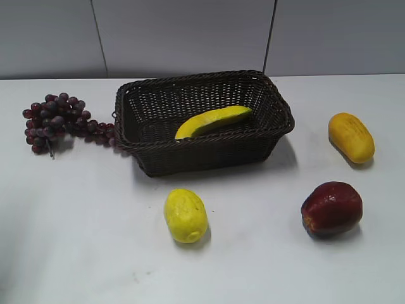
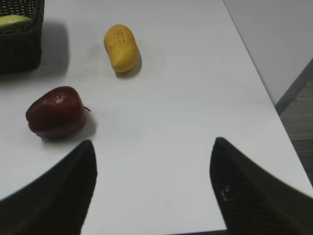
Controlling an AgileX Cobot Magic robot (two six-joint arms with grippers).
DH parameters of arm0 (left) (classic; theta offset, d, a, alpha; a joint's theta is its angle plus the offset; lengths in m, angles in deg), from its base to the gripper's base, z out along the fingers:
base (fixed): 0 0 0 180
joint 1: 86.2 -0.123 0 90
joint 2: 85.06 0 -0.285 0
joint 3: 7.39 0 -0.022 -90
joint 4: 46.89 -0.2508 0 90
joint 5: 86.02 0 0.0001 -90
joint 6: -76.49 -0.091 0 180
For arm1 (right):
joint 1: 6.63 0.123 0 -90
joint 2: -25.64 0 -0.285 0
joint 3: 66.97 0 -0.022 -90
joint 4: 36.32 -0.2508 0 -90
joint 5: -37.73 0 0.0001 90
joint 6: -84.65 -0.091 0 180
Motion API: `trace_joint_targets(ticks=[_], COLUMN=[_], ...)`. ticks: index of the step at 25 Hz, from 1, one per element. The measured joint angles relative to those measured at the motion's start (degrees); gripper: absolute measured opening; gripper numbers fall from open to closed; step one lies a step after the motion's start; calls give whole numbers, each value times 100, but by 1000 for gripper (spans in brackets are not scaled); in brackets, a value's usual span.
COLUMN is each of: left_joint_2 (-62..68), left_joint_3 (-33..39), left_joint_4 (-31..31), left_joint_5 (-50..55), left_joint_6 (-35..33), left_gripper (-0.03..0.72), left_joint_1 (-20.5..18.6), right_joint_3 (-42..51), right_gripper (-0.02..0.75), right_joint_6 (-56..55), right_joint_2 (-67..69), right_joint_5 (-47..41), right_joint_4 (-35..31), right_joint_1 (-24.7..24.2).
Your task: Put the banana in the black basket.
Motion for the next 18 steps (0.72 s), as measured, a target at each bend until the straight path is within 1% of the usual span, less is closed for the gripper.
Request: trace_joint_targets(ticks=[8,14,18], left_joint_2=[-1395,-2536,-3310], left_joint_3=[1464,2499,3032], left_joint_4=[-4,245,412], left_joint_5=[-148,-582,-777], left_joint_6=[0,0,0], left_gripper=[568,558,556], left_joint_1=[0,0,0], right_joint_3=[0,0,0], right_gripper=[551,551,551], right_joint_6=[0,0,0], right_joint_2=[0,0,0], right_joint_5=[0,0,0], right_joint_4=[0,0,0], right_joint_1=[0,0,0])
